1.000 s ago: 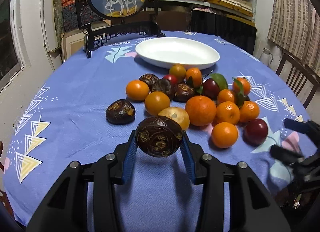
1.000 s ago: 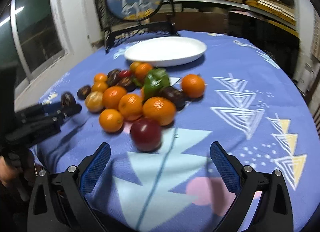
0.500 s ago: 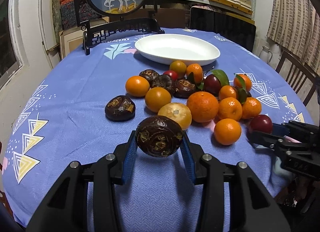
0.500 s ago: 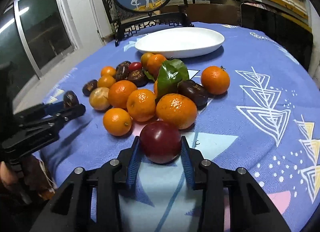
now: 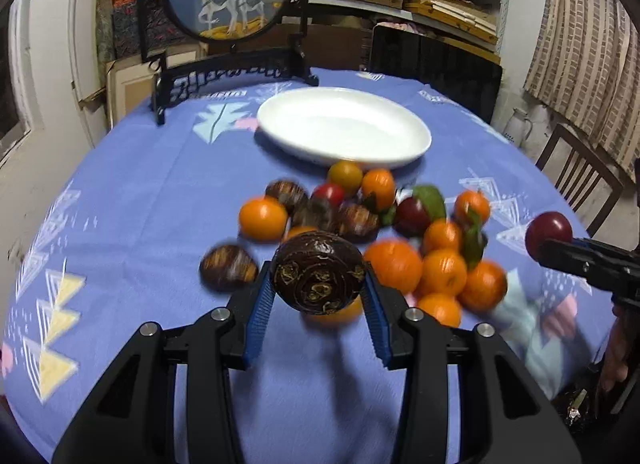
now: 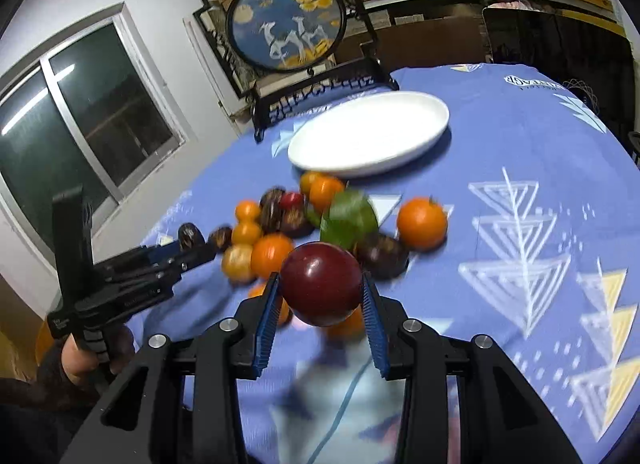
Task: Organize fruits
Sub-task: 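Carry both fruits over the white plate and open both grippers to release them, then grasp the pale orange citrus with the left gripper while the right gripper grasps a tangerine, then lower both held fruits onto the white plate and open both grippers, then grasp another dark brown fruit with the left gripper while the right gripper grasps a small orange fruit, then place both held fruits on the white plate and open both grippers, then grasp a tangerine with the left gripper while the right gripper grasps a dark brown fruit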
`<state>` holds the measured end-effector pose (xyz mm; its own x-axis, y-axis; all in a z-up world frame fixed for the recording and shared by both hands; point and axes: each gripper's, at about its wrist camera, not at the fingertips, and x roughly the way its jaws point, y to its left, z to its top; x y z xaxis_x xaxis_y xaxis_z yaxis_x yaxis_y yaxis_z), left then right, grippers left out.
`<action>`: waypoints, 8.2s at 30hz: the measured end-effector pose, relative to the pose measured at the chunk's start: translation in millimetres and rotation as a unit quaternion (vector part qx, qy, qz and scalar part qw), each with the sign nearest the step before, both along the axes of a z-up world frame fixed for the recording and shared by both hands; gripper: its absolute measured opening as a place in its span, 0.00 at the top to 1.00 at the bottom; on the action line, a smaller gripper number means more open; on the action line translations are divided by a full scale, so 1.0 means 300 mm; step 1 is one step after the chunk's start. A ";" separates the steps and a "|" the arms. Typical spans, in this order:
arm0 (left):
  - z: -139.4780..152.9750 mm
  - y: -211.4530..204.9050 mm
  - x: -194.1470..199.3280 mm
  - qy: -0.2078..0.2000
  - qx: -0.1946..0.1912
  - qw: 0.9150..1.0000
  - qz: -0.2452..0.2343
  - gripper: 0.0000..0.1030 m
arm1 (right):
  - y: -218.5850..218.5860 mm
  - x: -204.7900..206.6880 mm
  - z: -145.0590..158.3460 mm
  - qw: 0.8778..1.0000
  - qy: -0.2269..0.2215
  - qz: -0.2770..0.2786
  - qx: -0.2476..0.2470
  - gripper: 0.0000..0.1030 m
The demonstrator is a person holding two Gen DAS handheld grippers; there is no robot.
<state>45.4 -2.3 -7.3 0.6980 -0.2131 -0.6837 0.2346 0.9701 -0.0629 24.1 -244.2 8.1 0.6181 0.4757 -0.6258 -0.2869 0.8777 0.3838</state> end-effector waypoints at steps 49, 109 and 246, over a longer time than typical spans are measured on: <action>-0.157 -0.063 0.076 0.048 0.076 0.994 -0.054 0.61 | -0.091 0.038 -0.111 0.997 0.036 -0.054 -0.029 0.34; 0.058 -0.172 0.561 0.038 -0.012 0.998 -0.043 0.30 | -0.080 0.681 0.021 0.998 0.019 -0.060 0.010 0.38; -0.093 0.042 0.167 0.024 -0.028 0.998 -0.054 0.63 | -0.006 0.156 -0.150 0.994 0.055 -0.037 -0.083 0.40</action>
